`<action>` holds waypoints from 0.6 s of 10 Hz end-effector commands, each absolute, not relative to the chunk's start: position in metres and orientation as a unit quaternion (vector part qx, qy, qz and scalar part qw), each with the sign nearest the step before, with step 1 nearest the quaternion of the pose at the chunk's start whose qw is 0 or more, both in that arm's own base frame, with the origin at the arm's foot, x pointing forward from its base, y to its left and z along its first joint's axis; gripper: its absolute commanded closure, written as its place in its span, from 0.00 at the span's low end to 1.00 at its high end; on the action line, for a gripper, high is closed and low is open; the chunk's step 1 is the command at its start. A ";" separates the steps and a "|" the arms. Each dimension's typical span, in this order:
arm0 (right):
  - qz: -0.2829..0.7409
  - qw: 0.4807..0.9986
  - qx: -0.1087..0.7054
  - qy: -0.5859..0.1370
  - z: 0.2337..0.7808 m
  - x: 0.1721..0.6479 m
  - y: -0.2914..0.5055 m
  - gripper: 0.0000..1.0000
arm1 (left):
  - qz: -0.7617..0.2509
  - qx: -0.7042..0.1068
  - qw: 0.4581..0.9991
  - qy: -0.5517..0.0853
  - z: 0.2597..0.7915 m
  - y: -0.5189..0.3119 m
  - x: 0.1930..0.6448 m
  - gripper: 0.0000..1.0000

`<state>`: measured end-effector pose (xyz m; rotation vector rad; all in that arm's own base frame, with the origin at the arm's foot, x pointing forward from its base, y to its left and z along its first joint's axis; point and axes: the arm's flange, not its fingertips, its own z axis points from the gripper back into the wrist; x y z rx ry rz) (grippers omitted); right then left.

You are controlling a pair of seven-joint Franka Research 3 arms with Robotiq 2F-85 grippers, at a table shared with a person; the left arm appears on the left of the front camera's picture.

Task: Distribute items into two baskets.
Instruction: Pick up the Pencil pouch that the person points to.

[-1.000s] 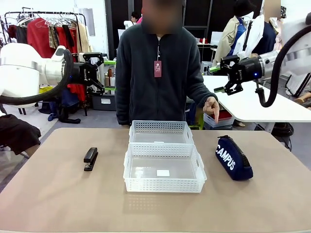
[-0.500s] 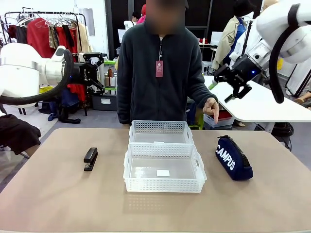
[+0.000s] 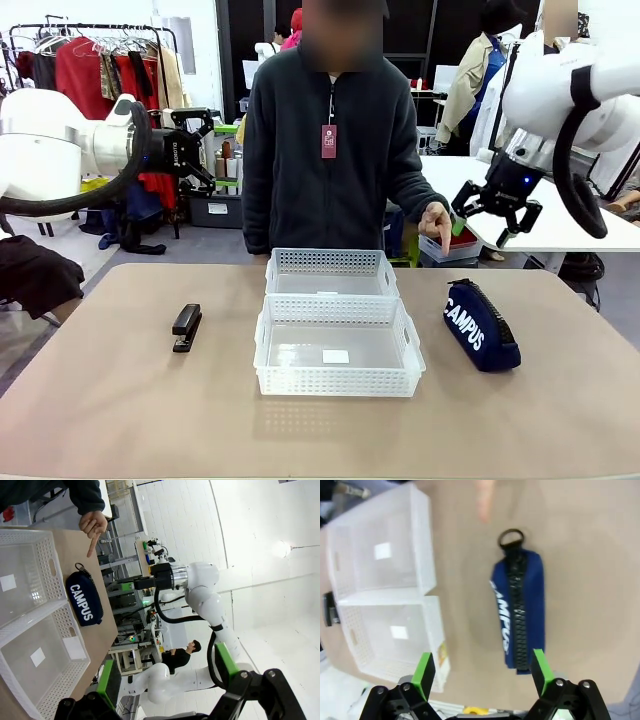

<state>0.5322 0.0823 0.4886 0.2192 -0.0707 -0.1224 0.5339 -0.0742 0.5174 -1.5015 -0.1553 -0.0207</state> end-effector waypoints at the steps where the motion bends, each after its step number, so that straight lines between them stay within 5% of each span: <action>1: -0.081 0.995 0.053 -0.028 0.481 0.533 0.088 0.00 | -0.009 -0.682 0.728 -0.071 0.520 -0.074 0.533 0.00; 6: -0.067 0.994 0.083 -0.029 0.480 0.531 0.080 0.00 | -0.009 -0.682 0.728 -0.071 0.520 -0.074 0.533 0.00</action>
